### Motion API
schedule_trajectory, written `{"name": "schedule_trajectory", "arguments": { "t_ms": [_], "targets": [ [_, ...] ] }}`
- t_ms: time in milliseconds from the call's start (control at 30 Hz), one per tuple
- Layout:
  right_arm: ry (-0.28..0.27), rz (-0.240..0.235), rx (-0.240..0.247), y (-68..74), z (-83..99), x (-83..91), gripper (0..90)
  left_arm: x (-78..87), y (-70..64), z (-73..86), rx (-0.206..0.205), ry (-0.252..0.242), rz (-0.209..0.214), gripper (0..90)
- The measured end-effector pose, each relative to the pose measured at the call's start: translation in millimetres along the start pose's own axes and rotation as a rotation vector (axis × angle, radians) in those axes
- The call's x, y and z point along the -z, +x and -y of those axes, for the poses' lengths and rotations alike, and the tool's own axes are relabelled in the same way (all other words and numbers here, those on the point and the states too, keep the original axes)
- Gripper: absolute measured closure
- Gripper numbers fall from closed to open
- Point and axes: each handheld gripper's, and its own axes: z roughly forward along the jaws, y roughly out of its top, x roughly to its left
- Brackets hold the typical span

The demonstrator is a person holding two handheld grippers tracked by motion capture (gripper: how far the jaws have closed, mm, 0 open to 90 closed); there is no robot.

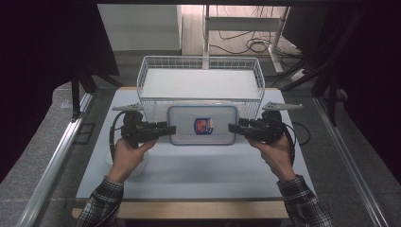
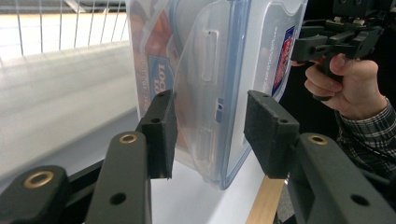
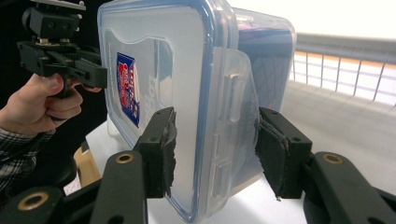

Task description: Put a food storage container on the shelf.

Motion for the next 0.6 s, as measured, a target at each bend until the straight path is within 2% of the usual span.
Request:
{"name": "schedule_trajectory", "arguments": {
  "t_ms": [267,600],
  "targets": [
    [-0.025,0.008,-0.007,-6.3,-24.3,2.3,49.4,-0.5,1.0,-30.0,-0.018,-0.015,-0.008,55.2],
    [-0.041,0.022,-0.006,-15.4,-54.2,-2.4,49.2,-0.8,12.7,-58.9,-0.024,-0.04,-0.002,55.2]
  ]
}}
